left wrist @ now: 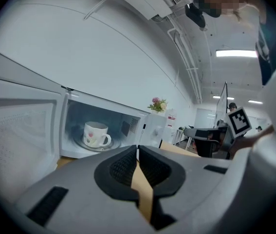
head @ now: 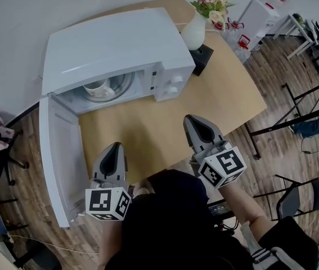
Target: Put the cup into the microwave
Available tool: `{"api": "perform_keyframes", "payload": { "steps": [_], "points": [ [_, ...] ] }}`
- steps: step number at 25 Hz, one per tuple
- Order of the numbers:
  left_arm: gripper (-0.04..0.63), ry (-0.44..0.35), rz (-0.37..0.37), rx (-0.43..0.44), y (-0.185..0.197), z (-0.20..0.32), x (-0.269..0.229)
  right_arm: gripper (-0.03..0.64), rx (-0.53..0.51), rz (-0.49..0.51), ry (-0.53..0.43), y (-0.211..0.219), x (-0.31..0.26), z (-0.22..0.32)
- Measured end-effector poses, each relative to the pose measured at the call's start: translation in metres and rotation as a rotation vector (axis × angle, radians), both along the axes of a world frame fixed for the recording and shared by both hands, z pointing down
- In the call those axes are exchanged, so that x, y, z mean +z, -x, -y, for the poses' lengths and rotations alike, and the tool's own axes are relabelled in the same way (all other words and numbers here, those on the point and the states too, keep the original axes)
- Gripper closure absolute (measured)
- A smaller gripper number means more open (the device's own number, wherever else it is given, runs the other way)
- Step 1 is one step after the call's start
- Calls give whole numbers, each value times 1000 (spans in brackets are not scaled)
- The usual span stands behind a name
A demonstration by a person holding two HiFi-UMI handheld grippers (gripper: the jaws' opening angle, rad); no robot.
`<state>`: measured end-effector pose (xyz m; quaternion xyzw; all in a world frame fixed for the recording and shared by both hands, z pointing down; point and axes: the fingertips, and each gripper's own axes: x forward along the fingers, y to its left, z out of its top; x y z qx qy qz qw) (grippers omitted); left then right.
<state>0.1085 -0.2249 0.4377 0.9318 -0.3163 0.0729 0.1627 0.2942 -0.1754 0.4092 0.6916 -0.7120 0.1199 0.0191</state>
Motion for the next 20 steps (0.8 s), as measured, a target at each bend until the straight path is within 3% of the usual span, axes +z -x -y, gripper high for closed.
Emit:
{"api": "perform_keyframes", "payload": {
  "steps": [20],
  "points": [
    [580,19,-9,-40,2,4,7,623,-86,3,28,19,9,30]
  ]
}}
